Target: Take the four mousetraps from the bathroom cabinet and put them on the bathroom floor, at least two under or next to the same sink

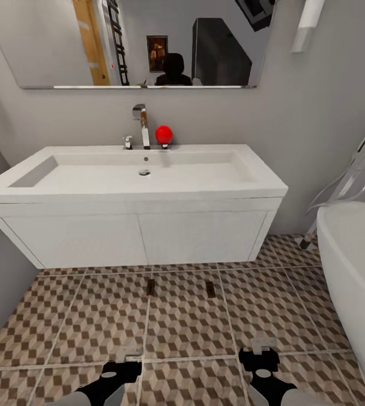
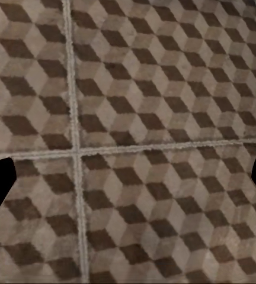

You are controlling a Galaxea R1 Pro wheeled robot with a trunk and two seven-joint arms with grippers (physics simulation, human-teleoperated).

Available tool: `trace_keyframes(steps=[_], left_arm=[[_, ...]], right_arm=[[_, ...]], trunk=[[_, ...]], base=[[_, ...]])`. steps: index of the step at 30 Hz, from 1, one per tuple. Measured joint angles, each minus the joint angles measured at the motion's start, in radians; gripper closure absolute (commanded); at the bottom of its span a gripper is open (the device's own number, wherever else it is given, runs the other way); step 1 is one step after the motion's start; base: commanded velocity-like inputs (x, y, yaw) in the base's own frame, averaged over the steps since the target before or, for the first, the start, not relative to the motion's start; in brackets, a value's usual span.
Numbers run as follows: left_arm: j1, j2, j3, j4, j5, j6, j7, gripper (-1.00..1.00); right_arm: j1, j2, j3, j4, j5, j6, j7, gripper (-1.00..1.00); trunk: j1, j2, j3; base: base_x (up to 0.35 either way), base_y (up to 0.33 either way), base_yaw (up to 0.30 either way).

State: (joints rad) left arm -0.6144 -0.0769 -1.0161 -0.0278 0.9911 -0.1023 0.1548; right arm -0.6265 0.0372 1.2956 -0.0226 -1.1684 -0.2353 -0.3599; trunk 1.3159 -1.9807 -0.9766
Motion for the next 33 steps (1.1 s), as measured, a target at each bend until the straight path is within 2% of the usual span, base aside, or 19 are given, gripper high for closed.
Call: trace_keyframes(steps=[9, 19, 24, 33], left_arm=[[0.059, 0.023, 0.002, 0.03, 0.003, -0.001, -0.033, -1.0], [0.138, 0.03, 0.002, 0.054, 0.003, -0.004, -0.034, -1.0], [0.17, 0.03, 0.001, 0.057, 0.001, -0.005, -0.035, -1.0], [0.185, 0.038, 0.0, 0.068, 0.001, -0.004, -0.035, -1.0]], right_arm=[[0.097, -0.003, -0.001, 0.002, 0.006, 0.0, 0.0, -1.0], [0.199, -0.006, -0.001, 0.002, 0.008, -0.004, 0.002, -1.0], [0.226, -0.006, 0.0, 0.002, 0.009, -0.005, 0.006, -1.0], [0.236, -0.007, 0.0, 0.003, 0.006, -0.003, 0.008, -1.0]], trunk=[[-0.035, 0.063, 0.028], [-0.073, 0.133, 0.06], [-0.092, 0.168, 0.075], [-0.127, 0.231, 0.103]], base=[[0.0, 0.0, 0.0], [0.0, 0.0, 0.0], [0.0, 0.0, 0.0], [0.0, 0.0, 0.0]])
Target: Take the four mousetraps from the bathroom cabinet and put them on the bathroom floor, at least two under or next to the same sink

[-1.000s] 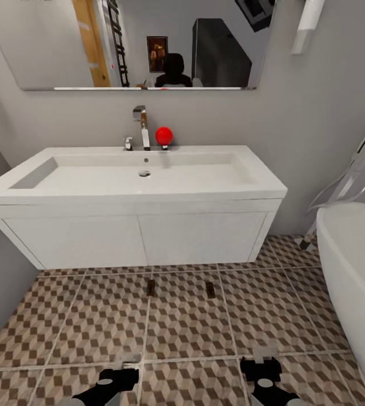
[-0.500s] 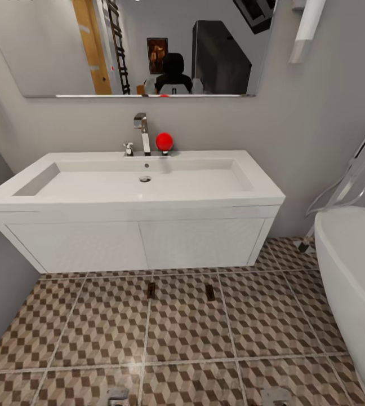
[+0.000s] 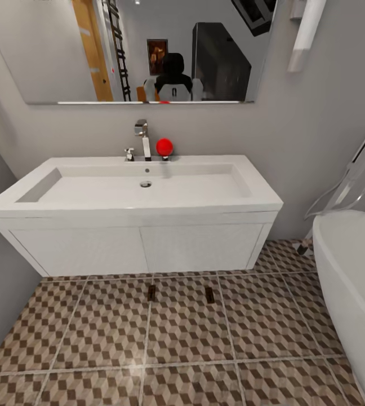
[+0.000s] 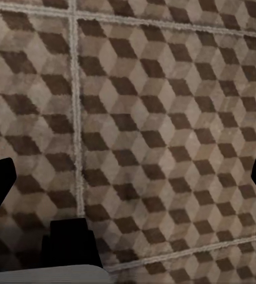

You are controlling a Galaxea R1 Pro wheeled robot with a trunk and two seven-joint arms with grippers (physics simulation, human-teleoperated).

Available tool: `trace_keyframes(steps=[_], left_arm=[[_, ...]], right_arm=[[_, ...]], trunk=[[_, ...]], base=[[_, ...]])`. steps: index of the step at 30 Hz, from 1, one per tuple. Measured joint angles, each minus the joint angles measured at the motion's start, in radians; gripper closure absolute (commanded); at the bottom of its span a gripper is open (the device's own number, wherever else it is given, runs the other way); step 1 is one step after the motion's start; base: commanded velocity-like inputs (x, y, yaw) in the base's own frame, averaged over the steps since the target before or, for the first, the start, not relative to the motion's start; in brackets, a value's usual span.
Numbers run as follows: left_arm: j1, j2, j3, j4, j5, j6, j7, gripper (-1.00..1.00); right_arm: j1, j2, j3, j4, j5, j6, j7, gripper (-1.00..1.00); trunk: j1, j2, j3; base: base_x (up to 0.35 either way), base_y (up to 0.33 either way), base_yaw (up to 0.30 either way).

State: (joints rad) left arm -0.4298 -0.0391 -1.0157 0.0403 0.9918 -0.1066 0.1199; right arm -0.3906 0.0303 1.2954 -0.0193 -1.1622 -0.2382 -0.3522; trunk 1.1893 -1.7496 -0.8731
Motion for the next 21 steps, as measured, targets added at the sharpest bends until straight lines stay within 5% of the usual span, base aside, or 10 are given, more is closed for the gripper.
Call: trace_keyframes(steps=[21], left_arm=[[0.063, 0.008, 0.0, 0.01, 0.001, 0.008, 0.001, -1.0]], right_arm=[[0.036, 0.005, 0.0, 0.0, -0.001, 0.002, -0.001, -1.0]], trunk=[[-0.081, 0.147, 0.066]], base=[[0.0, 0.0, 0.0]])
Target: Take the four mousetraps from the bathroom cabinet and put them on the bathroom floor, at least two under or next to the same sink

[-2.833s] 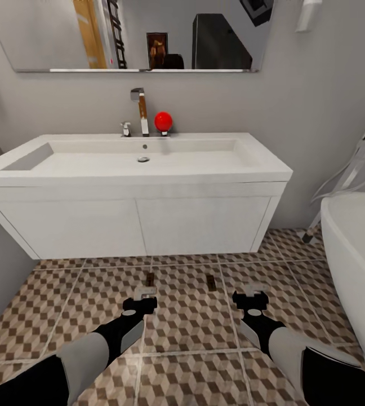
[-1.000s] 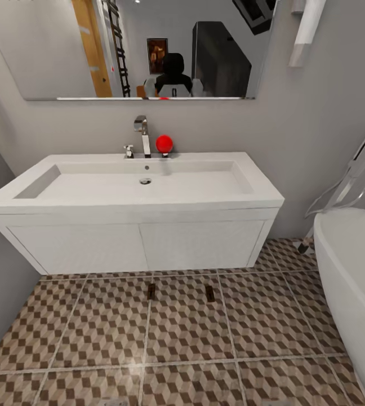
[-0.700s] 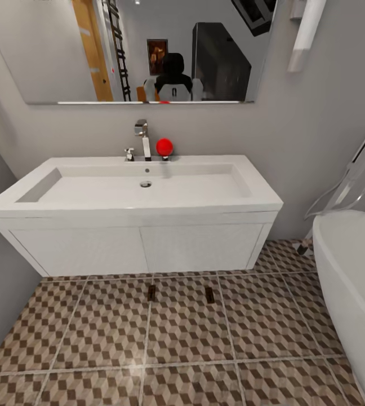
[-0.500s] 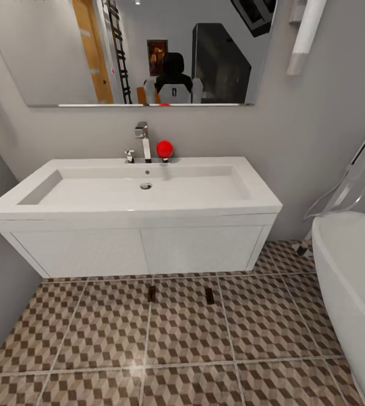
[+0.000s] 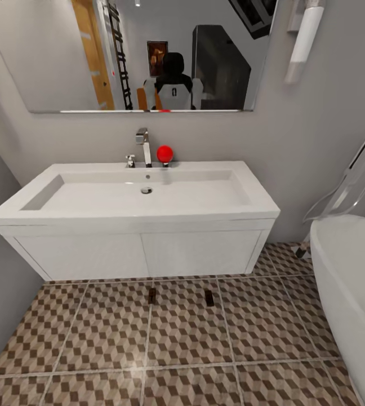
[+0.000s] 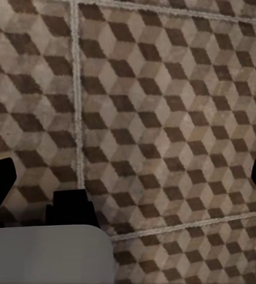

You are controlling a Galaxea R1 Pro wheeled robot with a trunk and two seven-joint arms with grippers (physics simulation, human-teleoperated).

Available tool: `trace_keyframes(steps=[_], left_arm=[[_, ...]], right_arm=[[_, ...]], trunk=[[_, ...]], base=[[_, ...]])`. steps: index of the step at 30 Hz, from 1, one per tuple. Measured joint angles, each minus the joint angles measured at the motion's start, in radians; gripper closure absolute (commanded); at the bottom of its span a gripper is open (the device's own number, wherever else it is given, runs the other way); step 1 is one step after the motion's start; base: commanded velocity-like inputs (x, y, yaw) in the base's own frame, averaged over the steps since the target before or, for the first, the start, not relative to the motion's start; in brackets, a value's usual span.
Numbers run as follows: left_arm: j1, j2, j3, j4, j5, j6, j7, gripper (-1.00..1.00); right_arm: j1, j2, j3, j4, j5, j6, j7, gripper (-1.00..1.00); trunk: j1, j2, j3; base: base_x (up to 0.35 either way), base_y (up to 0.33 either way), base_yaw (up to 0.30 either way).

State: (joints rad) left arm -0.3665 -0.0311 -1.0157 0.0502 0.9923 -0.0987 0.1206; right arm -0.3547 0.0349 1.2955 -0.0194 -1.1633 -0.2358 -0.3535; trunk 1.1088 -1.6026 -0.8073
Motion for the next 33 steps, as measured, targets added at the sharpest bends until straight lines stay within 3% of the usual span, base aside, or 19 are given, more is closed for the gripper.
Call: trace_keyframes(steps=[18, 27, 33], left_arm=[[0.016, 0.0, 0.002, -0.001, 0.003, 0.004, 0.002, -1.0], [0.016, -0.001, 0.002, -0.001, 0.003, 0.004, 0.002, -1.0], [0.016, 0.0, 0.002, -0.001, 0.003, 0.003, 0.002, -1.0]], right_arm=[[0.008, 0.003, 0.0, -0.004, 0.001, -0.002, 0.001, -1.0], [0.009, 0.002, -0.001, -0.004, -0.004, -0.003, 0.001, -1.0], [0.009, 0.0, -0.001, -0.004, -0.006, -0.002, 0.002, -1.0]], trunk=[[-0.069, 0.126, 0.056], [-0.104, 0.189, 0.085], [-0.104, 0.189, 0.085]], base=[[0.0, 0.0, -0.011], [0.0, 0.0, -0.218], [0.0, 0.0, -0.276]])
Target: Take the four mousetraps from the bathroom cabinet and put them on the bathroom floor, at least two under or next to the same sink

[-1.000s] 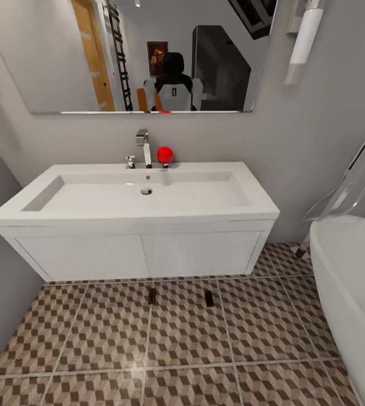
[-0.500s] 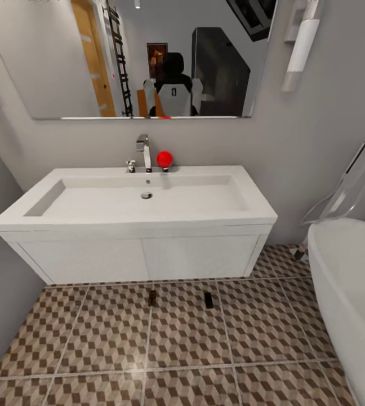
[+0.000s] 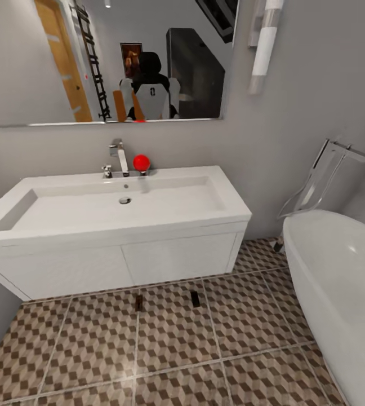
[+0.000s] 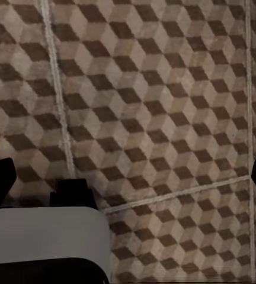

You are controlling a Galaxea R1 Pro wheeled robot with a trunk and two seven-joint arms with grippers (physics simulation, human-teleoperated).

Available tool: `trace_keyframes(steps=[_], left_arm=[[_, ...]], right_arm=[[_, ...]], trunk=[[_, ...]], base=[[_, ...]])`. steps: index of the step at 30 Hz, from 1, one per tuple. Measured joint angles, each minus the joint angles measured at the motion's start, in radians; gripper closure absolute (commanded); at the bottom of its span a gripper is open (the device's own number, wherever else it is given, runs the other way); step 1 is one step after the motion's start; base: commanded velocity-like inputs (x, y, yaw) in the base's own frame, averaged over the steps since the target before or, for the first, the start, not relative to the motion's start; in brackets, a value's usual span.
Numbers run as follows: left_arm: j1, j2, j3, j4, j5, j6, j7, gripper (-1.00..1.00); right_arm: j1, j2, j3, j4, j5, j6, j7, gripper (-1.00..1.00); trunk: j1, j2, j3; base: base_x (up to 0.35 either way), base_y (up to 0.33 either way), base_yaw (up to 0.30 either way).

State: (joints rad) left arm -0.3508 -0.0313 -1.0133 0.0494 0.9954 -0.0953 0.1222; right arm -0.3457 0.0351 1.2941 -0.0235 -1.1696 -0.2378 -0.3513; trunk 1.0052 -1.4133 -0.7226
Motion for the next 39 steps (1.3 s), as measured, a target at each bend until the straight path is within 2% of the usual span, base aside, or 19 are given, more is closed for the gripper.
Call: trace_keyframes(steps=[11, 24, 39], left_arm=[[0.0, -0.001, 0.0, 0.0, 0.0, -0.001, 0.0, -1.0], [0.0, 0.0, 0.0, -0.001, 0.0, -0.001, 0.0, -1.0], [0.0, 0.0, 0.0, -0.002, 0.0, -0.001, 0.0, -1.0]], right_arm=[[0.0, -0.003, 0.0, 0.0, -0.001, 0.0, 0.01, -1.0], [0.0, -0.004, 0.0, 0.001, -0.002, 0.0, 0.092, -1.0], [0.001, -0.004, 0.0, 0.002, -0.003, 0.001, 0.104, -1.0]], trunk=[[0.0, 0.0, 0.0], [0.0, 0.0, 0.0], [0.0, 0.0, 0.0]], base=[[0.0, 0.0, -0.284], [0.0, 0.0, -0.285], [0.0, 0.0, -0.285]])
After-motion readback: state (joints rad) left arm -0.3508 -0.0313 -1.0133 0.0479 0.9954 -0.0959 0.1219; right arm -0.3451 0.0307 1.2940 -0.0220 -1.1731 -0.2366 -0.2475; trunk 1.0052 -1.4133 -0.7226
